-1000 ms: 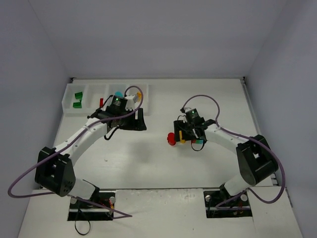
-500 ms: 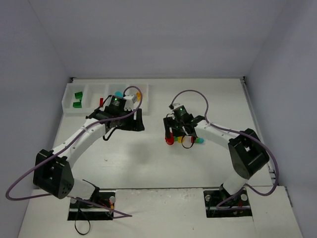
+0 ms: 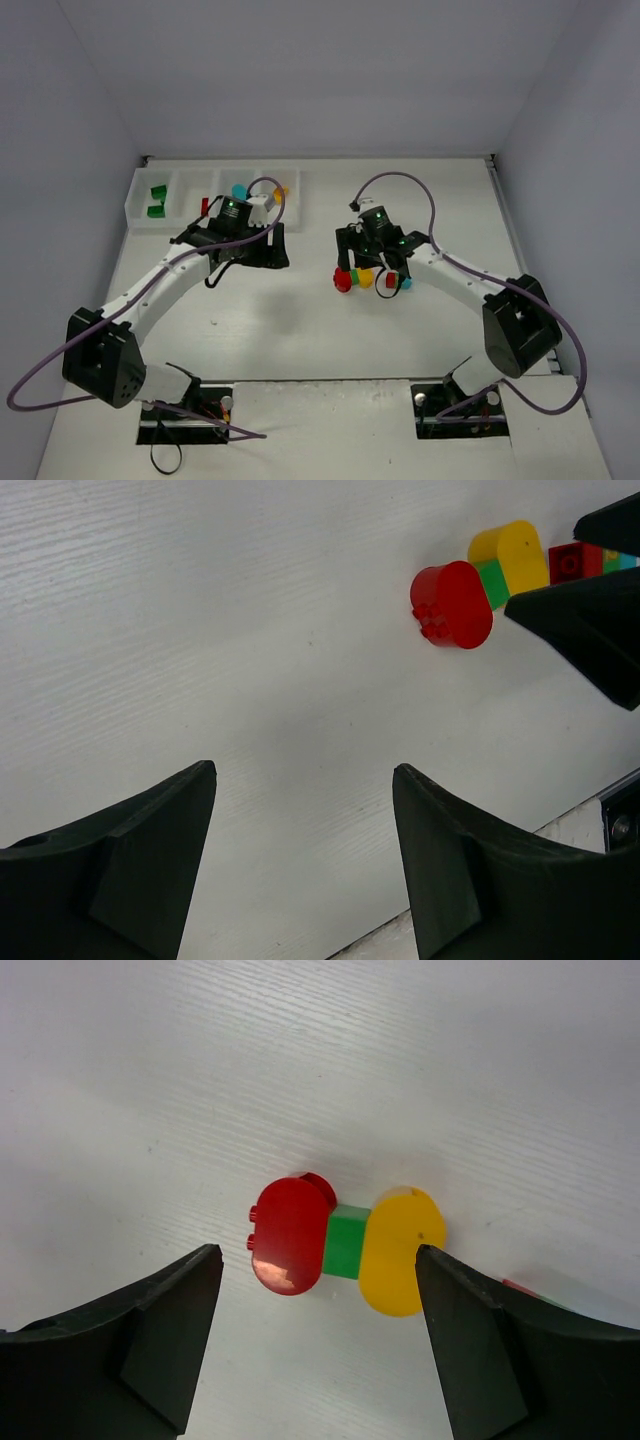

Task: Sort the legos into containers by color

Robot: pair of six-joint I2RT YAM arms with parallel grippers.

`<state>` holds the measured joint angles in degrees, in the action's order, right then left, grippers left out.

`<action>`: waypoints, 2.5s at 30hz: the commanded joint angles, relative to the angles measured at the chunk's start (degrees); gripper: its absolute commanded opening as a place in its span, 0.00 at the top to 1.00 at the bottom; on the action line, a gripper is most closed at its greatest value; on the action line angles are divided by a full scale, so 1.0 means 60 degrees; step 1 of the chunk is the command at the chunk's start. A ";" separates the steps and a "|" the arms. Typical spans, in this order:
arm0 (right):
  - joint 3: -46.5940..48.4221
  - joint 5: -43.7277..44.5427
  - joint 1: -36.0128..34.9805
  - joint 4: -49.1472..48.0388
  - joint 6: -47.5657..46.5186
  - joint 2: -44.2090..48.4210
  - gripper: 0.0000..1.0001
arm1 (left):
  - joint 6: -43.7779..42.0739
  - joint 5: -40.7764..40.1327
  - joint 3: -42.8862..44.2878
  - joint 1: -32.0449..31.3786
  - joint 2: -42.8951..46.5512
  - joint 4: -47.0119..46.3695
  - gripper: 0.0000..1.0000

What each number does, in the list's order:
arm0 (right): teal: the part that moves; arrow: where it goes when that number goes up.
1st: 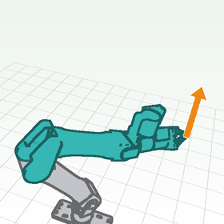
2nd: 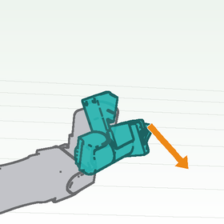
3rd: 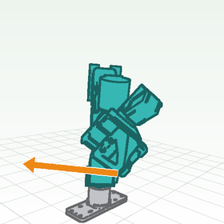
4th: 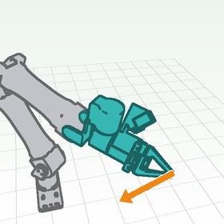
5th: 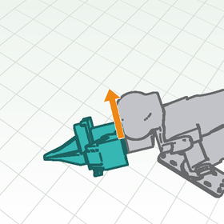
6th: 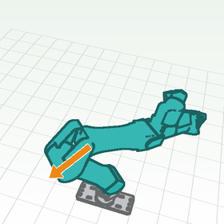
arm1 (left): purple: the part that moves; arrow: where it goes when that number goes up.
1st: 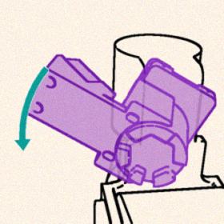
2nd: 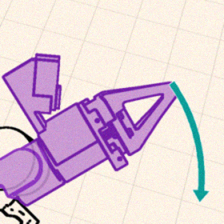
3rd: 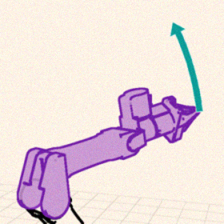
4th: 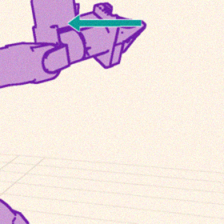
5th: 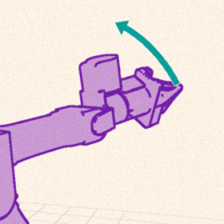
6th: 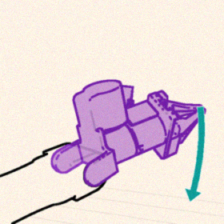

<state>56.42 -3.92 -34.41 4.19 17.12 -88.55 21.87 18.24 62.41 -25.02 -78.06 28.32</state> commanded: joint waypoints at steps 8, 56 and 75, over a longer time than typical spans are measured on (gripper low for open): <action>-0.0775 -0.0224 0.0535 0.0342 -0.0569 0.0360 0.26 | 0.0120 0.0460 0.0115 0.0068 0.0222 -0.0412 0.35; -0.1567 -0.0708 0.0609 -0.2514 -0.1169 0.1339 1.00 | 0.2228 0.3564 0.0452 0.0009 -0.1213 -0.3165 0.28; -0.1977 -0.1221 0.0609 -0.3363 -0.1184 0.2220 1.00 | 0.3065 0.3831 0.1346 -0.0577 -0.2517 -0.4328 0.28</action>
<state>44.16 -10.48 -31.09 -10.66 10.41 -78.48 40.71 41.74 67.31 -28.18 -93.56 3.68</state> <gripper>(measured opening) 0.396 0.723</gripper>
